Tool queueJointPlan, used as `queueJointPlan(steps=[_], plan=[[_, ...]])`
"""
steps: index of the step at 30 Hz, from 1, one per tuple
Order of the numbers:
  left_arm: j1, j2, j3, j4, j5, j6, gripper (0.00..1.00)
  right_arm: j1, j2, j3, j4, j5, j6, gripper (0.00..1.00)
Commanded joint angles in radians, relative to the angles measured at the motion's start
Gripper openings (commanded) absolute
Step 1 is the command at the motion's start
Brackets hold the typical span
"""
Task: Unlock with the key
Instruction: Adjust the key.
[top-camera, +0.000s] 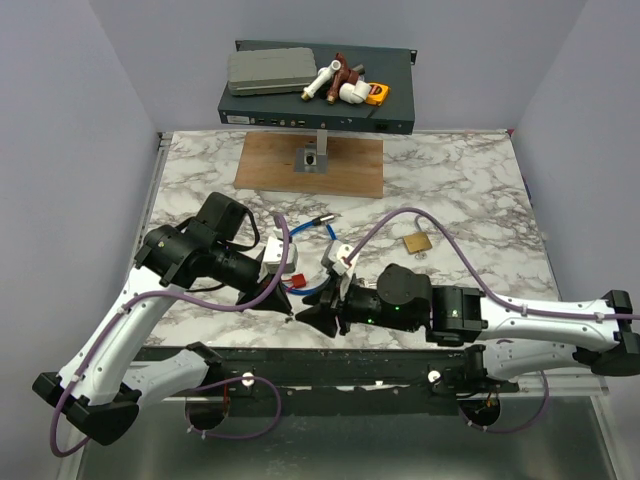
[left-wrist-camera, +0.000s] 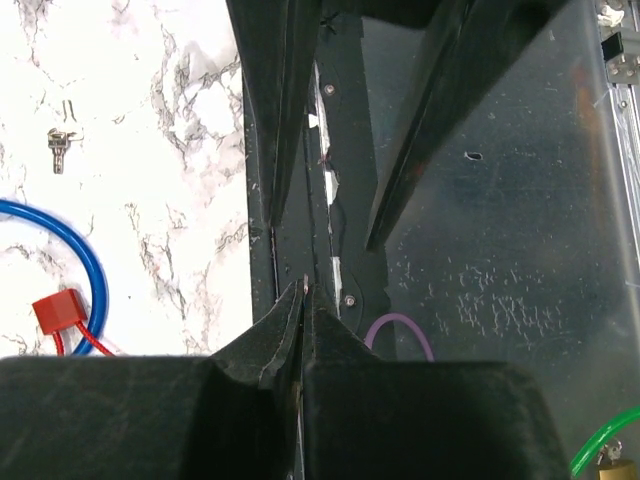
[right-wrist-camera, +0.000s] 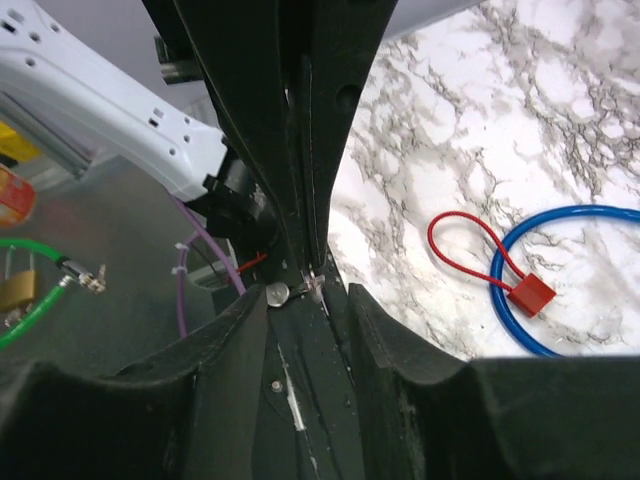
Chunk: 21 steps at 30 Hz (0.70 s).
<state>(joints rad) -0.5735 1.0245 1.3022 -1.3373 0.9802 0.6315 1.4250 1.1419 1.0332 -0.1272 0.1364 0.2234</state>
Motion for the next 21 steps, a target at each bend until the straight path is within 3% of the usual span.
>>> queueJointPlan(steps=[1, 4, 15, 21], plan=[[-0.001, -0.011, 0.028, -0.013, 0.005, 0.003, 0.0, -0.008, -0.074, -0.066, 0.113, 0.04, 0.041, 0.44], [-0.002, -0.008, 0.028, -0.007, 0.012, -0.007, 0.0, -0.021, -0.096, -0.124, 0.202, 0.014, 0.055, 0.5], [0.009, 0.005, 0.052, -0.005, 0.044, -0.032, 0.0, -0.106, -0.12, -0.32, 0.523, -0.162, 0.072, 0.53], [0.012, 0.017, 0.066, -0.007, 0.047, -0.039, 0.0, -0.109, -0.063, -0.32, 0.616, -0.203, 0.073, 0.55]])
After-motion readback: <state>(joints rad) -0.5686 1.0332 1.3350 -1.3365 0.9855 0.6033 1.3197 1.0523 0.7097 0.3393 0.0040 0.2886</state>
